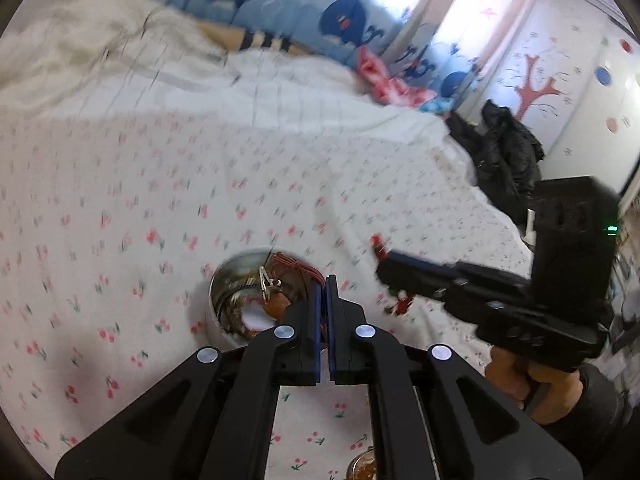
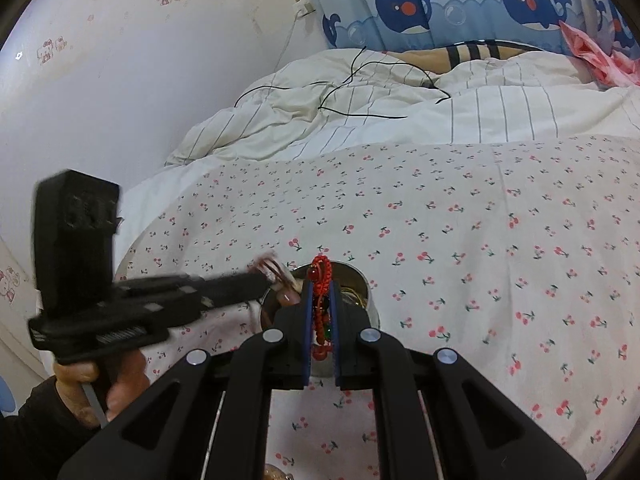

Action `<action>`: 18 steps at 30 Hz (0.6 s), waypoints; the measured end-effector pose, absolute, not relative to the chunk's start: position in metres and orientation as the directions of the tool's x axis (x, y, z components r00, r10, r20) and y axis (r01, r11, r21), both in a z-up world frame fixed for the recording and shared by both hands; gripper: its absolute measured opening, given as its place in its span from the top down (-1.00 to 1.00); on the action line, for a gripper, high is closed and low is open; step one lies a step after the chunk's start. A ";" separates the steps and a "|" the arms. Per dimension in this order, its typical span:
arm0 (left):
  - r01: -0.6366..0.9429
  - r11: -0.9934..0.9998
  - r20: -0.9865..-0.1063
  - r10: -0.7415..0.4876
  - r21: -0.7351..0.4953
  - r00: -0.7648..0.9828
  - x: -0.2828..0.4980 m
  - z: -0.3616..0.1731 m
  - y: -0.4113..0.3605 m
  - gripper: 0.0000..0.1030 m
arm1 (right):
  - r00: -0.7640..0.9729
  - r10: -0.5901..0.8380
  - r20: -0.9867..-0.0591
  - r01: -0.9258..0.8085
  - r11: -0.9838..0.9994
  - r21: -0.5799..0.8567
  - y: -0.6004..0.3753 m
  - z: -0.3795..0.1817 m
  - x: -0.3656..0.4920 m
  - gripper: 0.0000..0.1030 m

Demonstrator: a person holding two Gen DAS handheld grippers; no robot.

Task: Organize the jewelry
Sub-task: 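Open both tools to drop the two bracelets into the tin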

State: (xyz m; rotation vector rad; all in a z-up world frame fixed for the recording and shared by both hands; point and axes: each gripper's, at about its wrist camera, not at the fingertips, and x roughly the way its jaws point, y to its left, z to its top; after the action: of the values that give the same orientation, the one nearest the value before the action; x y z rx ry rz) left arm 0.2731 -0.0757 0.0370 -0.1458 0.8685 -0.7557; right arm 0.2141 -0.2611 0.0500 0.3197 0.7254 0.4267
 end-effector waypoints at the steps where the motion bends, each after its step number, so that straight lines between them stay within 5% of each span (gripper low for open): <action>1: 0.527 0.742 -0.648 -0.647 -0.415 0.401 0.276 0.033 -0.075 0.85 | 0.668 0.483 -0.567 -0.268 0.866 0.422 -0.257 0.050 0.217 0.83; 6: 0.464 0.780 -0.665 -0.613 -0.420 0.428 0.281 0.033 -0.062 -0.30 | 0.661 0.497 -0.562 -0.279 0.858 0.430 -0.244 0.049 0.231 0.83; 12: 0.401 0.828 -0.663 -0.557 -0.392 0.500 0.276 0.049 -0.031 -0.52 | 0.605 0.466 -0.646 -0.256 0.882 0.396 -0.216 0.023 0.252 0.82; 14: 0.385 0.857 -0.694 -0.506 -0.342 0.512 0.268 0.048 -0.024 -0.58 | 0.576 0.426 -0.697 -0.241 0.904 0.353 -0.209 0.014 0.255 0.58; 15: 0.379 0.873 -0.712 -0.475 -0.308 0.517 0.264 0.046 -0.023 -0.60 | 0.589 0.420 -0.690 -0.229 0.906 0.356 -0.211 0.014 0.251 0.24; 18: 0.390 0.899 -0.759 -0.392 -0.197 0.520 0.248 0.039 -0.023 -0.62 | 0.626 0.421 -0.656 -0.227 0.903 0.363 -0.223 0.026 0.230 0.21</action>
State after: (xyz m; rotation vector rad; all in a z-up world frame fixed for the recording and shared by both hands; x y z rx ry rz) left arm 0.2484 -0.0230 0.0387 -0.0022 0.9104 -0.4691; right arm 0.2298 -0.2230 0.0262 0.2564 0.8146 0.3768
